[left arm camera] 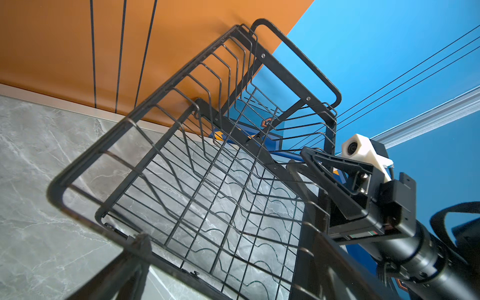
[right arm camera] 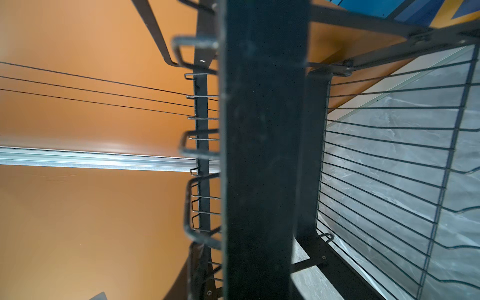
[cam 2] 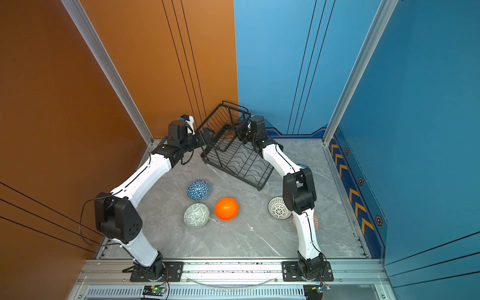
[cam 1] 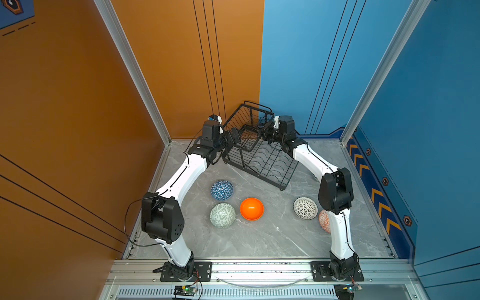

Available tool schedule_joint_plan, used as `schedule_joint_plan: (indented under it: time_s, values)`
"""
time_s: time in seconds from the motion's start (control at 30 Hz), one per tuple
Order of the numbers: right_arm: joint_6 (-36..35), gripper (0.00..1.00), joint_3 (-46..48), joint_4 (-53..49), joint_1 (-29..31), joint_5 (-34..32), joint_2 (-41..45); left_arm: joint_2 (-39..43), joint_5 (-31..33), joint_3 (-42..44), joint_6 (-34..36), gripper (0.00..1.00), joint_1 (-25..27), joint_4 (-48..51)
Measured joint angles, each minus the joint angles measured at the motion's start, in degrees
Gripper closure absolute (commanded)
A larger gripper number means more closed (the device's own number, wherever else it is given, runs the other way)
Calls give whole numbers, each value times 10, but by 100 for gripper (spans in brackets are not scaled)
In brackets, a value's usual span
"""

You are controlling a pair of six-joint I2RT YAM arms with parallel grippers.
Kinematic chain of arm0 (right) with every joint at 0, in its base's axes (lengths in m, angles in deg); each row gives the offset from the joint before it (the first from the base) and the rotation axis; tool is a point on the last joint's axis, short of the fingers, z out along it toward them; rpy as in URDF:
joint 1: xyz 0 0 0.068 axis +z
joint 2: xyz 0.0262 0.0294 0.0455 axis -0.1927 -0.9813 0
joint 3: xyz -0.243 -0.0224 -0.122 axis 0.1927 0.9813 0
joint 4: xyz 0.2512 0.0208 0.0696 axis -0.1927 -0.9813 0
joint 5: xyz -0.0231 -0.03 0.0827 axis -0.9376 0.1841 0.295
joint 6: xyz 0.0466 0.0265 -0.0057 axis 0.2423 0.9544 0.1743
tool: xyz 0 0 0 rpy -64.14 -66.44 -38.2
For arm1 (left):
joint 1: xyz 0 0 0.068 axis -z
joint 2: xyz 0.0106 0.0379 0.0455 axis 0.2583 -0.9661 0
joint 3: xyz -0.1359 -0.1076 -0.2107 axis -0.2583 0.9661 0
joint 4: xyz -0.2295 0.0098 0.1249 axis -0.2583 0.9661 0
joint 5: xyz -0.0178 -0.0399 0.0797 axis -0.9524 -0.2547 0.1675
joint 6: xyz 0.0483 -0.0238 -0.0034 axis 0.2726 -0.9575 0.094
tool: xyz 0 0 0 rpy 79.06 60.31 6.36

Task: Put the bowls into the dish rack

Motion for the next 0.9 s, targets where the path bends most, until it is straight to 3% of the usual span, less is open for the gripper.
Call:
schedule_joint_plan:
  time_s: [0.53,0.9]
  values:
    - [-5,89,88,-21,36,-86,78,28,6,25,0,2,0,15]
    - [2,89,159,17,48,-113,120,45,9,33,0,2,8,34]
